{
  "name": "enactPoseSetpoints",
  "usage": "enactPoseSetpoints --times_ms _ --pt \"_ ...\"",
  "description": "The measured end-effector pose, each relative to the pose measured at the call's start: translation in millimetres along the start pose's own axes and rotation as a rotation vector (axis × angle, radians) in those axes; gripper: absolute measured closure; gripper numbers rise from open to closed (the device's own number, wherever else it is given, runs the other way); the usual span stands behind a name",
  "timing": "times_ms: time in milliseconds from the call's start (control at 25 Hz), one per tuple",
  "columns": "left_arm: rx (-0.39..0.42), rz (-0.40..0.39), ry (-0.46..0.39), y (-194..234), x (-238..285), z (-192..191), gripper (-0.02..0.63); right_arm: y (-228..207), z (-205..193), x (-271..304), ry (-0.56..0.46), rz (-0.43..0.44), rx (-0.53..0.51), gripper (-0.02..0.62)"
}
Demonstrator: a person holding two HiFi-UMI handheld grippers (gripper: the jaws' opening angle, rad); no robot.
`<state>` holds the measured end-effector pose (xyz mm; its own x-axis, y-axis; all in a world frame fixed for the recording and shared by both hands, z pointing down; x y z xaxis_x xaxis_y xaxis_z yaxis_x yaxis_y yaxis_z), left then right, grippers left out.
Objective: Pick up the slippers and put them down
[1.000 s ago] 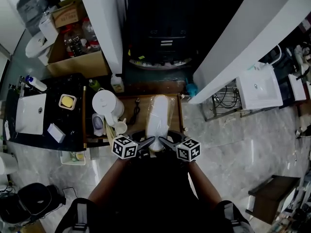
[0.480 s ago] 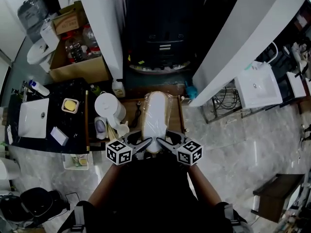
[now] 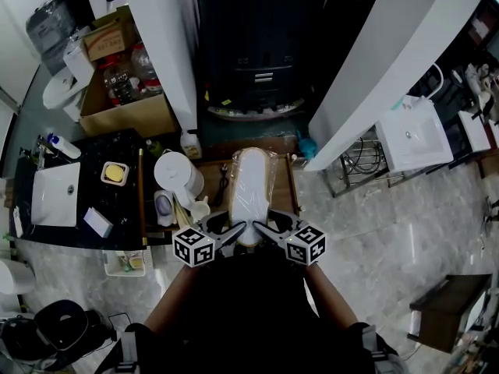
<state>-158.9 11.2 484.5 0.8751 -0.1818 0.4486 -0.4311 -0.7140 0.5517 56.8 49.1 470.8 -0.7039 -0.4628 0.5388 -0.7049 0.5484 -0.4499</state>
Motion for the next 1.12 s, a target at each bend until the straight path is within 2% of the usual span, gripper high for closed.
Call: enactPoseSetpoints --times_ms 440,1120 --pt "-0.008 0.006 0.003 2.6 -3.1 0.1 0.364 -0.5 3.2 4.0 0.014 0.011 -0.013 0.364" --pt "-0.037 -0.002 0.06 1.7 1.1 -7.4 0.364 0.8 -2.9 2.6 0.058 0.003 0.003 0.364"
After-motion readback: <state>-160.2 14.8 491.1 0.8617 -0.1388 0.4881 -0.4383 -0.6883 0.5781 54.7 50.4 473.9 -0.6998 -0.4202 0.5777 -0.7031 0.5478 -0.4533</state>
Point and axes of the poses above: the fingertips, and each gripper's own axes: x forward along the fingers, y to its left, z out of its top, the point moved 10 cm from there along -x, backward along the fingers, and after that the axes turned 12 degrees about y, right-handed, at the moved point
